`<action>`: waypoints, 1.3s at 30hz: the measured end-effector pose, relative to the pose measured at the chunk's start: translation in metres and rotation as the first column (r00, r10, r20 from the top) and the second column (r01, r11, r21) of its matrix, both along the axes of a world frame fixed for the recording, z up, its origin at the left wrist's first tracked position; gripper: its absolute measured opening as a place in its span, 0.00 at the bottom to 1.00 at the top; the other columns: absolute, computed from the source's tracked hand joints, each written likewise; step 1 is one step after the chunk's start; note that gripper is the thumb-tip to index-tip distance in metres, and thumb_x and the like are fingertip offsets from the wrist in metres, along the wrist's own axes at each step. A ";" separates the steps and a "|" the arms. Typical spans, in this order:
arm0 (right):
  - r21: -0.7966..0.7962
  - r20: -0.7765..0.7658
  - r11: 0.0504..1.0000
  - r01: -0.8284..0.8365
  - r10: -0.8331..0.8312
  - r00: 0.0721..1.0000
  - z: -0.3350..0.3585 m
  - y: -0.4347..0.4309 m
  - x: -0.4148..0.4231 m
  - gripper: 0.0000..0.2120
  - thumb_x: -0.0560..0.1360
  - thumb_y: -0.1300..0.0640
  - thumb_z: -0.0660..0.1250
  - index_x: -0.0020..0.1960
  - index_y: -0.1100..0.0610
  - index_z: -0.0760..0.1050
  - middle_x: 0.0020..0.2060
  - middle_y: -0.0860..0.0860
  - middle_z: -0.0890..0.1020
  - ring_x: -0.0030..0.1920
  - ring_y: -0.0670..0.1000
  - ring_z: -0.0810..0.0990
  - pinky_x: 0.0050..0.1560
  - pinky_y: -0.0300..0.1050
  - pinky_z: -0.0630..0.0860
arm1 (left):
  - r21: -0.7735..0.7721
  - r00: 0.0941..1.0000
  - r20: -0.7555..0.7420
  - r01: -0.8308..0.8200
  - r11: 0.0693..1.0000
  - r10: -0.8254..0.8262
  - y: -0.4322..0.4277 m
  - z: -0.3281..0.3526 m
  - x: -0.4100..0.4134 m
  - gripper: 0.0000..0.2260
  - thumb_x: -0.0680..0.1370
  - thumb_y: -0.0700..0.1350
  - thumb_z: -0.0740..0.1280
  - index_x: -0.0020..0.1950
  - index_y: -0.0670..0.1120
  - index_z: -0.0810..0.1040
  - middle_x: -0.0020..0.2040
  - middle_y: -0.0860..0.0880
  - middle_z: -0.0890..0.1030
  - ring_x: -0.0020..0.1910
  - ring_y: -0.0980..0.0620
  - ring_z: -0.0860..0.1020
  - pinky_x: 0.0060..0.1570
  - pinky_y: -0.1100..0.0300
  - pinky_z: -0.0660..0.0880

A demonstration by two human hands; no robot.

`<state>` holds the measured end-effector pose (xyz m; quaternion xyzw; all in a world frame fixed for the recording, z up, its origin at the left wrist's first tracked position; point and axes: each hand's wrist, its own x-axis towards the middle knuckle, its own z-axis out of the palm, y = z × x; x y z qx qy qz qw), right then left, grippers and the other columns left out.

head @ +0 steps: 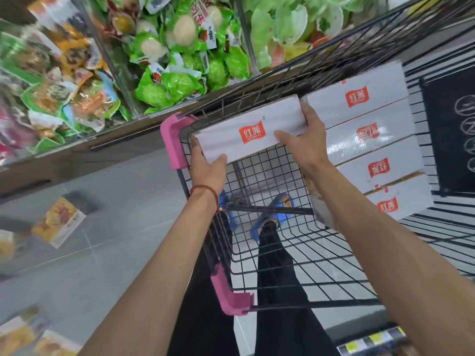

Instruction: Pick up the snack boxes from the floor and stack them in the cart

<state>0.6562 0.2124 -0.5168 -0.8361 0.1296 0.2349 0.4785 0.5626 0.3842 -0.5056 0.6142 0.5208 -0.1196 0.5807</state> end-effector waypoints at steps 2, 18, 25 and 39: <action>-0.014 0.008 1.000 -0.026 0.026 1.000 -0.001 -0.002 0.000 0.43 0.74 0.61 0.77 0.83 0.58 0.59 0.76 0.52 0.71 0.74 0.47 0.70 0.73 0.38 0.67 | 0.017 1.000 -0.003 -0.006 1.000 0.006 0.000 -0.001 0.001 0.36 0.80 0.35 0.66 0.83 0.51 0.52 0.71 0.52 0.75 0.67 0.53 0.76 0.69 0.60 0.70; 0.056 -0.011 0.960 0.276 -0.275 0.961 0.052 0.032 -0.071 0.24 0.75 0.70 0.70 0.69 0.56 0.76 0.68 0.50 0.77 0.69 0.47 0.74 0.70 0.44 0.75 | -0.059 0.975 0.093 0.207 0.977 -0.201 0.015 0.065 -0.005 0.22 0.80 0.33 0.63 0.70 0.51 0.68 0.60 0.54 0.76 0.56 0.54 0.76 0.67 0.50 0.74; 0.144 -0.089 0.952 0.271 -0.261 0.961 0.111 0.042 -0.111 0.18 0.80 0.68 0.67 0.68 0.57 0.78 0.62 0.47 0.81 0.60 0.40 0.79 0.59 0.30 0.76 | -0.110 0.973 0.121 0.210 0.972 -0.196 0.037 0.116 -0.034 0.16 0.82 0.38 0.63 0.69 0.50 0.73 0.61 0.55 0.77 0.65 0.53 0.74 0.67 0.55 0.73; 0.408 -0.178 0.905 0.117 -0.046 0.983 0.189 -0.003 -0.205 0.14 0.80 0.66 0.66 0.62 0.53 0.78 0.55 0.50 0.84 0.55 0.44 0.83 0.65 0.47 0.79 | -0.127 0.957 0.236 -0.142 0.982 0.169 -0.013 0.218 -0.190 0.09 0.82 0.43 0.65 0.60 0.53 0.80 0.64 0.50 0.81 0.61 0.49 0.81 0.60 0.52 0.75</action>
